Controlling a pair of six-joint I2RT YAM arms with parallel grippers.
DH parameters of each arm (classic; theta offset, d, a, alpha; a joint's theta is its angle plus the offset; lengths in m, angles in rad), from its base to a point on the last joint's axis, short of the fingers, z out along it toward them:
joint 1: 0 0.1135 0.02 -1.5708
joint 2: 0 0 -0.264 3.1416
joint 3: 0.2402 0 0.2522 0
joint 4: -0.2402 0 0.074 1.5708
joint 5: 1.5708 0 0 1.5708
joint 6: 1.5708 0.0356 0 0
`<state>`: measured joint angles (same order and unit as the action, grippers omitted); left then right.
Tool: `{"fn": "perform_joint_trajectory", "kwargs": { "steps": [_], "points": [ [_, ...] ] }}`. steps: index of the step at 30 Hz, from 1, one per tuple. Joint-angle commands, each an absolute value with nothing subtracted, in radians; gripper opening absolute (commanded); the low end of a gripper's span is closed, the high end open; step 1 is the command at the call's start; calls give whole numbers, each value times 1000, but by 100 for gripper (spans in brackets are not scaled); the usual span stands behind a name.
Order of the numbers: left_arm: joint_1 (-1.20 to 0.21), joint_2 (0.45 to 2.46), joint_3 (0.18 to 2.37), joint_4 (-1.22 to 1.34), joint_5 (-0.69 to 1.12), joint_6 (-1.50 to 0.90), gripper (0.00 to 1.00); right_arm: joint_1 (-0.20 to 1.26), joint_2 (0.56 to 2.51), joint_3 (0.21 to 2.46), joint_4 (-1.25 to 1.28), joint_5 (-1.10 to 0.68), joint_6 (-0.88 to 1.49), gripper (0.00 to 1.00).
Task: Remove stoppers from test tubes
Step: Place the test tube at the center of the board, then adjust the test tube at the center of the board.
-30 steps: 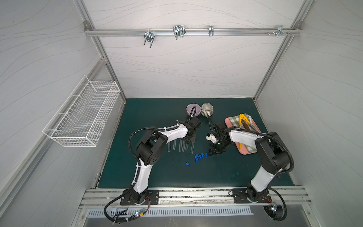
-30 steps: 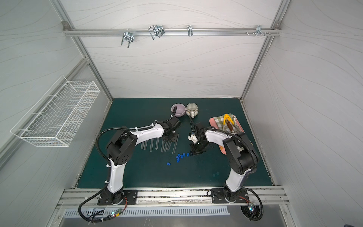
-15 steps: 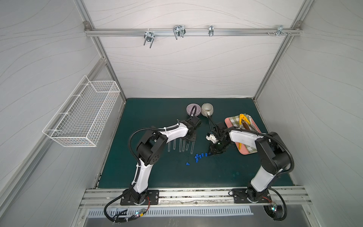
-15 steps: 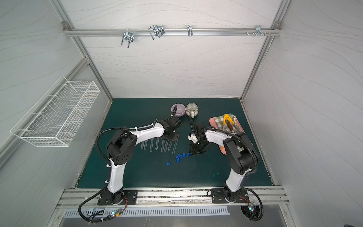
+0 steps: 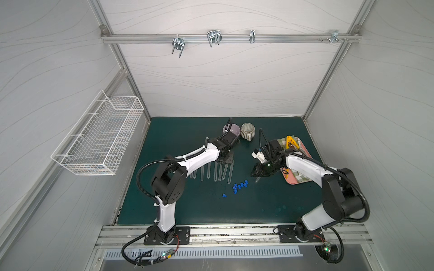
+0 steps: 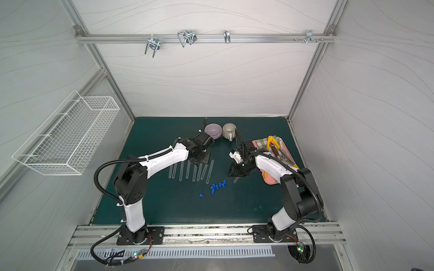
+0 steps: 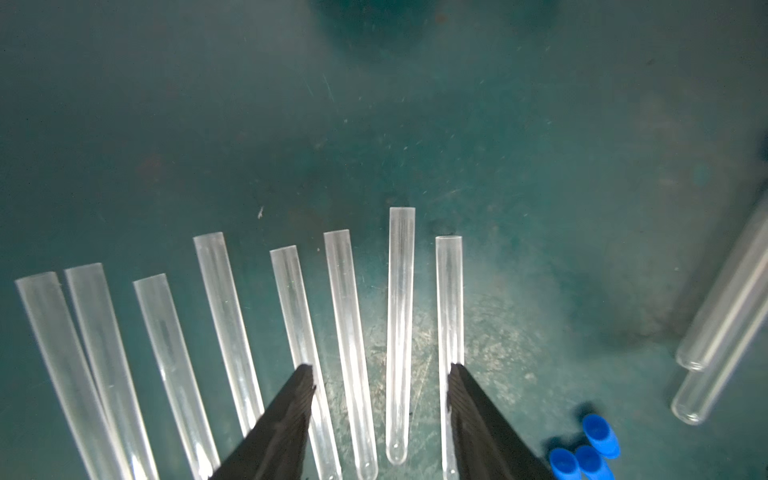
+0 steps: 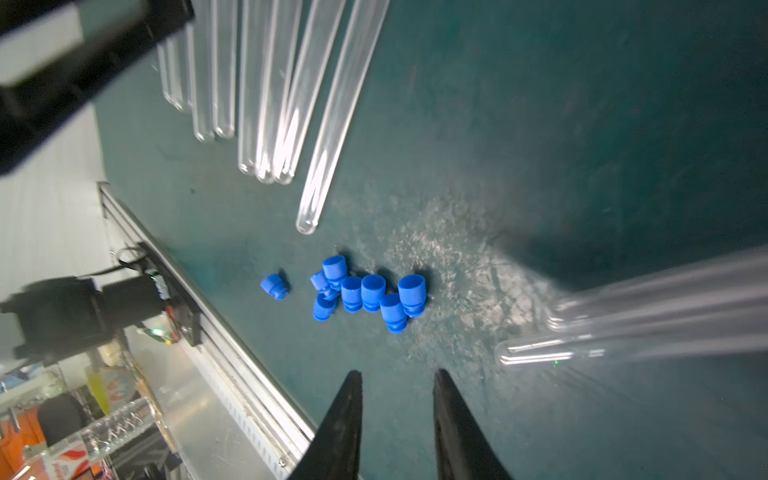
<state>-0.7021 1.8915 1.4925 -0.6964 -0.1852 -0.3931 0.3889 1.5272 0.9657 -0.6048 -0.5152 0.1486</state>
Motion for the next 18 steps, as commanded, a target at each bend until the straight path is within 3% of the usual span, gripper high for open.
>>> {"fn": "perform_joint_trajectory", "kwargs": {
  "steps": [1,11,18],
  "points": [
    [-725,1879,1558,-745,-187,-365,55,321,1463,949,-583,-598,155,34],
    [-870,2040,1805,-875,-90,-255,56,3,1368,822,-477,-742,190,45],
    [-948,2159,1948,-912,-47,-218,58,-83,1288,782,-463,-732,198,52]
  ]
}}
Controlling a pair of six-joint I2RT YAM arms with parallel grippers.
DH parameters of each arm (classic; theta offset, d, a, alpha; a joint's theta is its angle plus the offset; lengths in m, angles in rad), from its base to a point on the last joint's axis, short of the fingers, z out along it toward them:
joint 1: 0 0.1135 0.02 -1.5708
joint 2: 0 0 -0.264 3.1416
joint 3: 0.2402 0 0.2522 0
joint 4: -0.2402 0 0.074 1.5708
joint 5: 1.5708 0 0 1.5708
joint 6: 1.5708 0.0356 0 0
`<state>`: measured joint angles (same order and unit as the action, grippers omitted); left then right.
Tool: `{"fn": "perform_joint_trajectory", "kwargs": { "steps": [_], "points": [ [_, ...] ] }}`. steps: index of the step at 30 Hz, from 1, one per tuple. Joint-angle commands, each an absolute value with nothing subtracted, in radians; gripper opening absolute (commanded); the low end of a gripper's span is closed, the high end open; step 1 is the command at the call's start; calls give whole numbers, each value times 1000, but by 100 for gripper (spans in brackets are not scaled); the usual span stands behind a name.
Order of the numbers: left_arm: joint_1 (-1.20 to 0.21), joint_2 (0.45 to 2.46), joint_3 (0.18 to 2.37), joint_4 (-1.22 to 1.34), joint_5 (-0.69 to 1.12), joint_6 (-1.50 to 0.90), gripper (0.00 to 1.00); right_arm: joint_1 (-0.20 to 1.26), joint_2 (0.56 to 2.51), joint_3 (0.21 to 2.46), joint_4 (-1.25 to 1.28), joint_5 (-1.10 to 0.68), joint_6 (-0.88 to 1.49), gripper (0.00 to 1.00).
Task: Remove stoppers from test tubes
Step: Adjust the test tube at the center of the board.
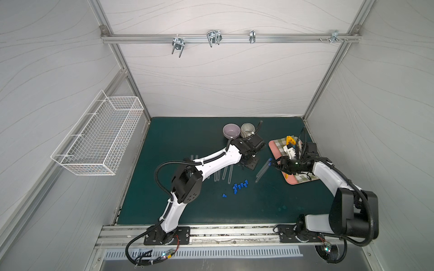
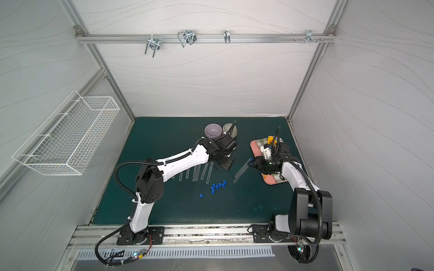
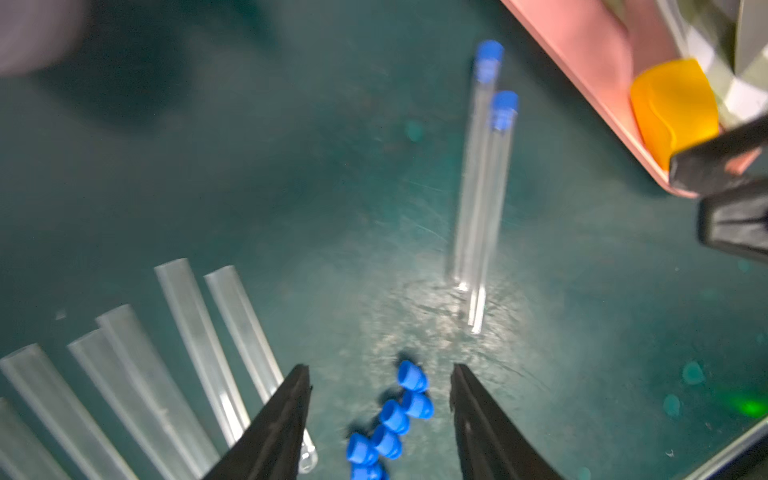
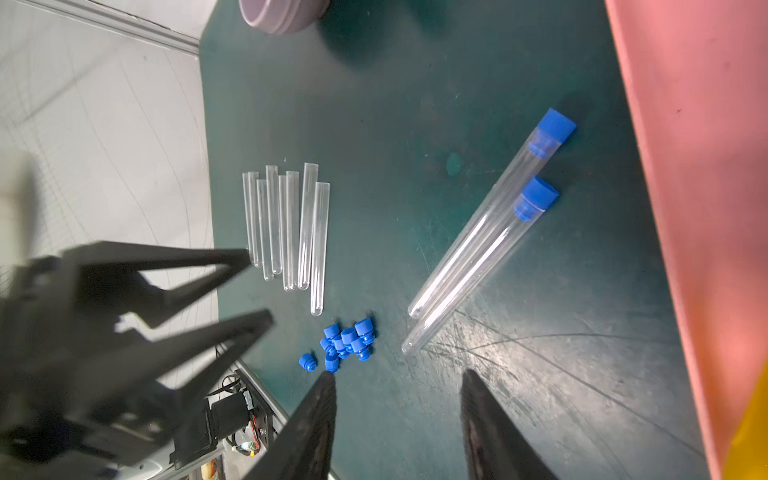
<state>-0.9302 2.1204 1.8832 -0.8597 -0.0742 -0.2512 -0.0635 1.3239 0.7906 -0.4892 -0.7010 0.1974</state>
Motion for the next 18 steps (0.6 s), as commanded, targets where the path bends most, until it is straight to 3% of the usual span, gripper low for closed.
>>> {"fn": "perform_joint_trajectory", "kwargs": {
  "steps": [1,18],
  "points": [
    [-958,2174,1964,-917,-46,-211,58,-92,1282,774,-455,-735,201,53],
    [-997,2350,2102,-865,-83,-122,58,-161,1239,718,-445,-760,208,56]
  ]
}}
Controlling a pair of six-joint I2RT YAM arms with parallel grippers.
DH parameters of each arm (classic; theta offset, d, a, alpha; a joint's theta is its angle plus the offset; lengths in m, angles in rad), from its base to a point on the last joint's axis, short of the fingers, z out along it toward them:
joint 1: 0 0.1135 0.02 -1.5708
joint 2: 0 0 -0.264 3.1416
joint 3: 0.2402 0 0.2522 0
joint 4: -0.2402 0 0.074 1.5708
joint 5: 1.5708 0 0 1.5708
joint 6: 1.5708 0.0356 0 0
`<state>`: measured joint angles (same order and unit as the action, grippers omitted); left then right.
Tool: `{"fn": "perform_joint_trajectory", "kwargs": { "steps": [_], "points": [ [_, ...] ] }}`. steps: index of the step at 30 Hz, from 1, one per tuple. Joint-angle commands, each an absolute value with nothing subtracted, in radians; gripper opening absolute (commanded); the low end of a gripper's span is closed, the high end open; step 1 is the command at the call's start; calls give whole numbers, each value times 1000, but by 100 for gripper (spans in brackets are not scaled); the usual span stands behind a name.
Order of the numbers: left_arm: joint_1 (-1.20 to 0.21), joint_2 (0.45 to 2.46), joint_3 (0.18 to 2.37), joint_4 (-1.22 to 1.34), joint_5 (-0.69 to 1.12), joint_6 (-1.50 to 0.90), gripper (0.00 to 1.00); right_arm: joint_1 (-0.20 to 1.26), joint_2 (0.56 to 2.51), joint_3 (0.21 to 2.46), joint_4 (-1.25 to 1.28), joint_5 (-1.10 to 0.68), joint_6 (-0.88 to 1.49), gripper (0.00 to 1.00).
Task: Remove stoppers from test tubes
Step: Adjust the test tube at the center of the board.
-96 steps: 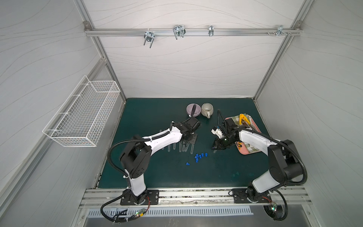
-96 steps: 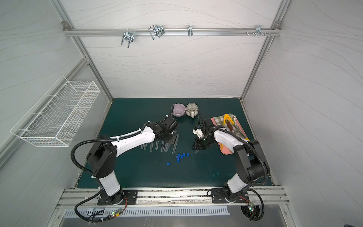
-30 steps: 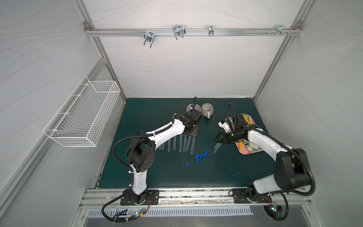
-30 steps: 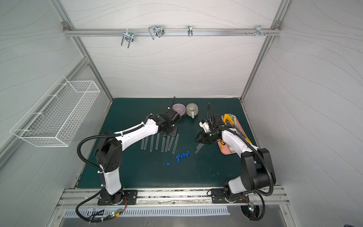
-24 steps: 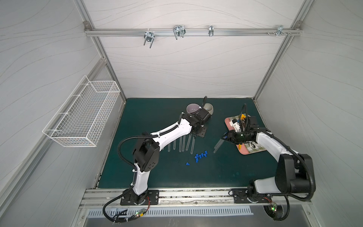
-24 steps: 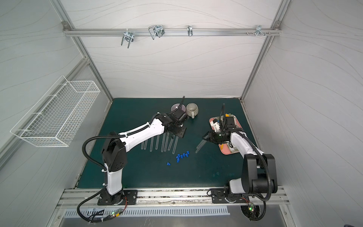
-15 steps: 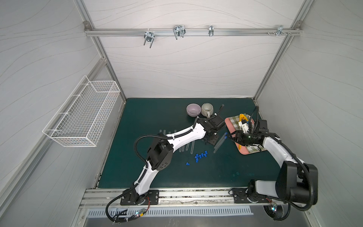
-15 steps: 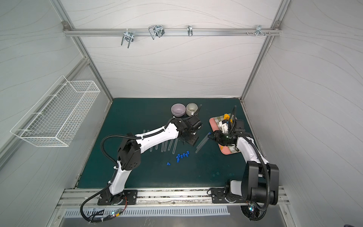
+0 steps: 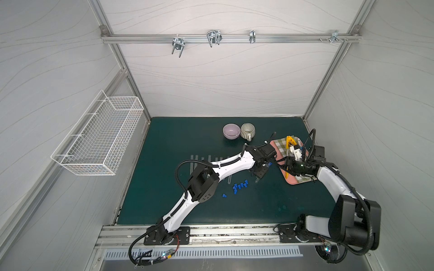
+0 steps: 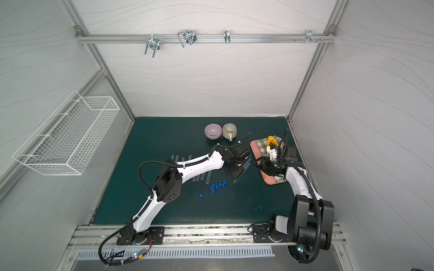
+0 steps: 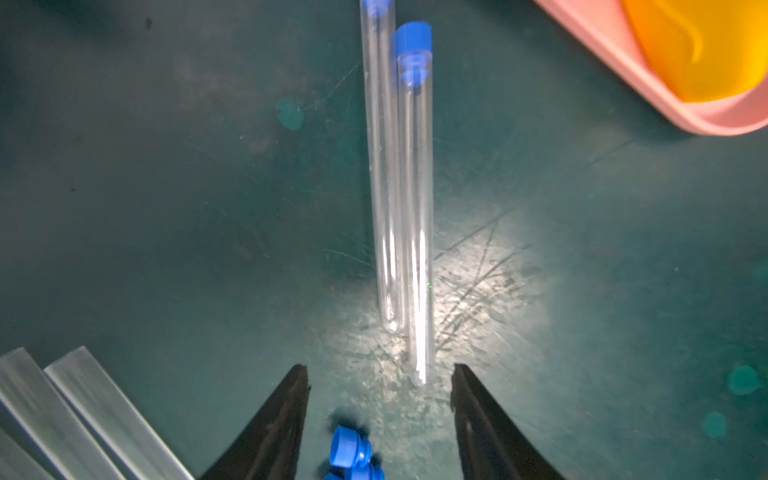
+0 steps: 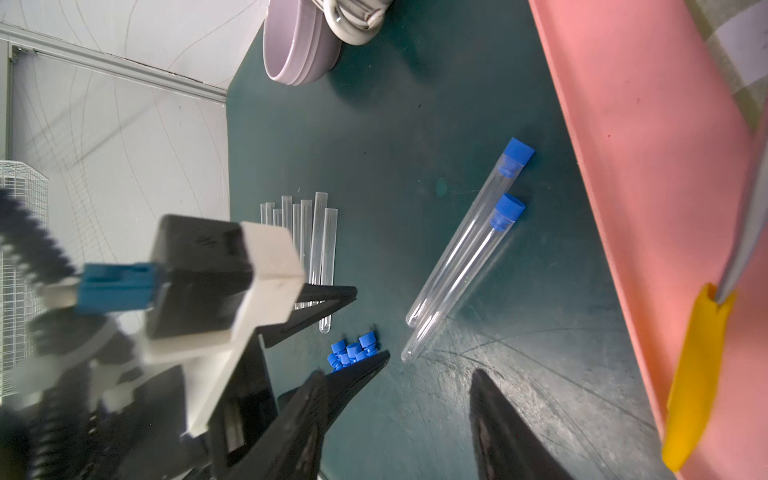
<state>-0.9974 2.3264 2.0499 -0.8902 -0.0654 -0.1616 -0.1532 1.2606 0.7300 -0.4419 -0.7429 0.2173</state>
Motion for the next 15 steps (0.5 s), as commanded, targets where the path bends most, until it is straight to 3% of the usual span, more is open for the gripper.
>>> {"fn": "perform_joint_trajectory", "kwargs": {
  "steps": [1,15],
  "points": [
    [-997,2355,2105,-856,-86,-114,58,-161,1239,716,-443,-759,209,56],
    [-989,2436,2168,-804,-83,-105,54,-161,1203,707,-451,-753,212,57]
  ]
}}
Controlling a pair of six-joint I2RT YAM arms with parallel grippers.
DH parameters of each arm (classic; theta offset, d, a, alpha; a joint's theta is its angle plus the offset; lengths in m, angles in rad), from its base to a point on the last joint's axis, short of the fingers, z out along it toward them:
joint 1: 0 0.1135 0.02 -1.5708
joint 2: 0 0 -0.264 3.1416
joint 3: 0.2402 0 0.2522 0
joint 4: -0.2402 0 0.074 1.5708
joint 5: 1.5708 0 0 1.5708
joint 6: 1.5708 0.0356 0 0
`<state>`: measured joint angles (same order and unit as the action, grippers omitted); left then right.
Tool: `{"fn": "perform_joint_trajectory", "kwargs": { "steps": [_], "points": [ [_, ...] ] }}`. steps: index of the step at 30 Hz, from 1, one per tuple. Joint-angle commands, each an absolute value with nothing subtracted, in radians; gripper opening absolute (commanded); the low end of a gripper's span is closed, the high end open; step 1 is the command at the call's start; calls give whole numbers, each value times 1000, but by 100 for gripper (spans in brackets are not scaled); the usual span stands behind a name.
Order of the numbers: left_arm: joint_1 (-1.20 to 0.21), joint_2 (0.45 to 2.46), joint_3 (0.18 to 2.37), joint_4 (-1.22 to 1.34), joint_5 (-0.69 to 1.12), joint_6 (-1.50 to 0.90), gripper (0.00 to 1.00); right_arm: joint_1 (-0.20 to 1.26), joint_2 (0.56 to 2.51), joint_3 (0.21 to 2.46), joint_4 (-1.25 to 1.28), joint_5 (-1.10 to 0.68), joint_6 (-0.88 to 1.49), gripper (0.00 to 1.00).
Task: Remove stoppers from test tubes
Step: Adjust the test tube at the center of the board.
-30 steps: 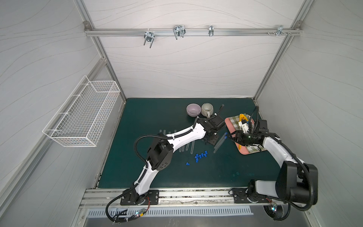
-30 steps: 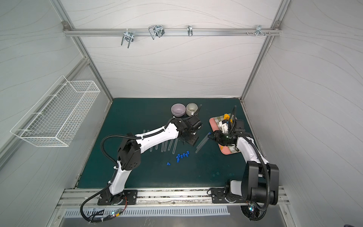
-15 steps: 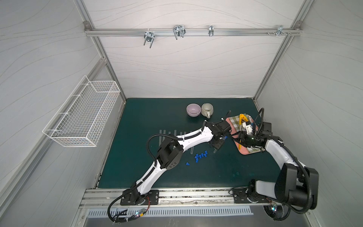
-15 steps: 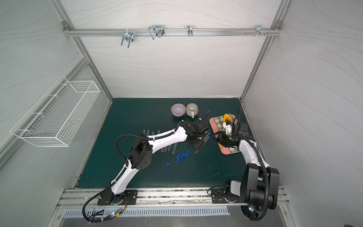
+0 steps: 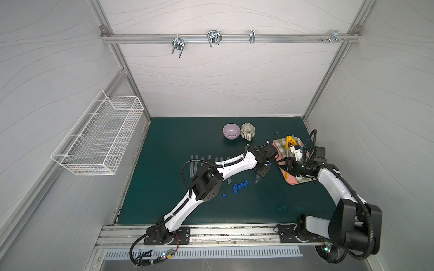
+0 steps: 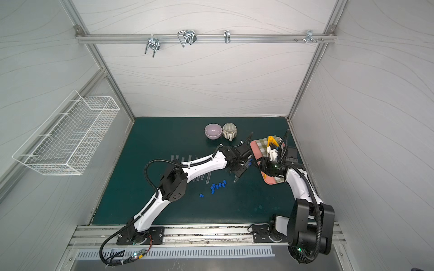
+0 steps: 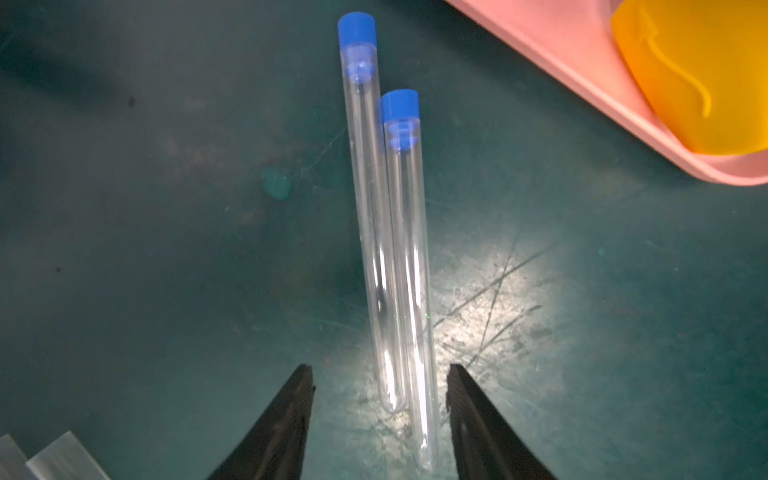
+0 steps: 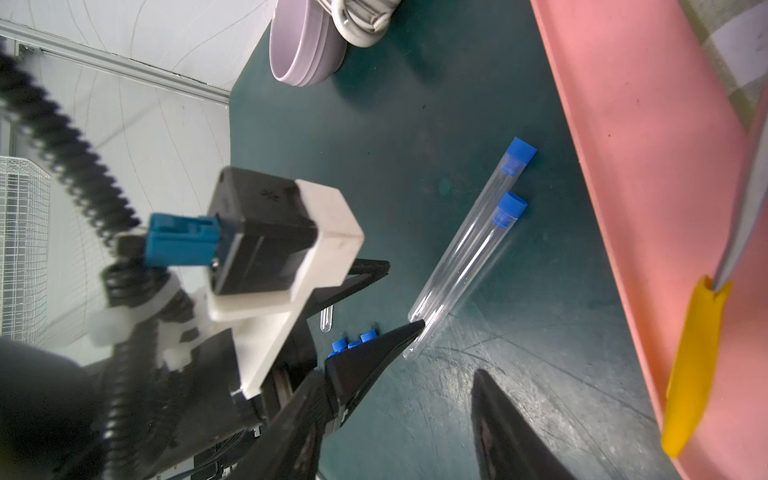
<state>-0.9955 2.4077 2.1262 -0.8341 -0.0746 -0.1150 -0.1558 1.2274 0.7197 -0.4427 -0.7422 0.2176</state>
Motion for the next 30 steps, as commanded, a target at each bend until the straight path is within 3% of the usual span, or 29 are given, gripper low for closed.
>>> {"fn": "perform_joint_trajectory", "kwargs": {
  "steps": [1,30],
  "points": [
    [-987,2438,2168,-801,-84,-106,54,-161,1202,706,-451,-754,212,58],
    [-971,2521,2179,-750,-137,-81,43,-161,1199,709,-455,-746,207,58]
  ]
}}
